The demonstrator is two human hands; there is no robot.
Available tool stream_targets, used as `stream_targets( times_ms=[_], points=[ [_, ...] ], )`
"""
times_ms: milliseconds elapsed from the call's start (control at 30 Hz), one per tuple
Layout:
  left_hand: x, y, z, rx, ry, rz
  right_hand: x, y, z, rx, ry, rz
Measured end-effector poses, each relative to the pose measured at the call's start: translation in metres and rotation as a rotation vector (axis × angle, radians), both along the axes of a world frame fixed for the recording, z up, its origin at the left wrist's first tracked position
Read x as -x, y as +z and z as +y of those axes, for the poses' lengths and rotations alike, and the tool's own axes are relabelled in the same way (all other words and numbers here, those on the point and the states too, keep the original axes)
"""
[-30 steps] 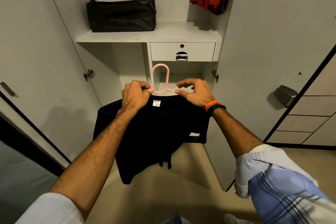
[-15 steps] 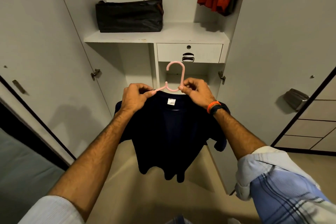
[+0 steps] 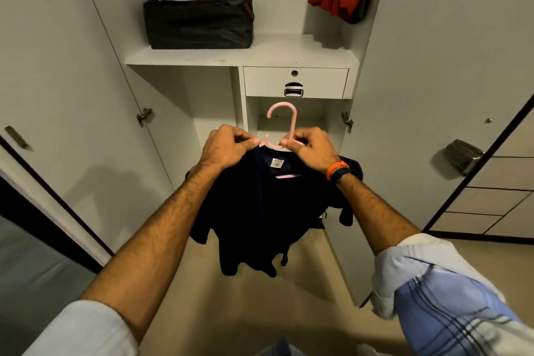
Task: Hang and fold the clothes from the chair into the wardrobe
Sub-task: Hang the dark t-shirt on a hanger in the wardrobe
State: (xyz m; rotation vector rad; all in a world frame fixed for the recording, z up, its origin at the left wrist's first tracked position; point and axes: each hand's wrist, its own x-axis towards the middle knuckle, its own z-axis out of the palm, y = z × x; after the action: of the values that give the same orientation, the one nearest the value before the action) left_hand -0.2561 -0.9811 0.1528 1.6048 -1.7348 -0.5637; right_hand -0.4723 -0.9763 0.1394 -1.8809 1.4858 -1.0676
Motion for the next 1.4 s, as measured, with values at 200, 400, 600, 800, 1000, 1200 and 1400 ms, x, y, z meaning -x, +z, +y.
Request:
stream_targets(
  times_ms=[200,400,600,800,1000,1200,1400],
  points=[
    [-0.023,-0.008,0.001,0.052,0.099,-0.005,0.016,0.007,-0.001,0.027,-0.088,-0.049],
    [-0.048,-0.014,0.000,0.037,0.167,0.016,0.021,0.010,-0.007,0.046,-0.161,-0.083],
    [-0.065,-0.021,0.001,0.031,0.196,0.093,0.019,0.008,-0.012,0.049,-0.219,-0.097],
    [-0.081,-0.019,-0.005,0.011,0.227,0.124,0.019,0.010,-0.010,0.036,-0.186,-0.124],
    [-0.082,-0.011,-0.008,0.040,0.271,0.006,0.015,0.013,-0.007,0.023,-0.167,-0.172],
    [-0.050,0.003,0.001,0.052,0.075,0.038,0.002,0.013,-0.006,0.018,-0.152,-0.149],
    [-0.007,0.016,0.005,0.053,-0.115,-0.031,-0.012,0.012,-0.007,0.035,-0.105,-0.089]
  ],
)
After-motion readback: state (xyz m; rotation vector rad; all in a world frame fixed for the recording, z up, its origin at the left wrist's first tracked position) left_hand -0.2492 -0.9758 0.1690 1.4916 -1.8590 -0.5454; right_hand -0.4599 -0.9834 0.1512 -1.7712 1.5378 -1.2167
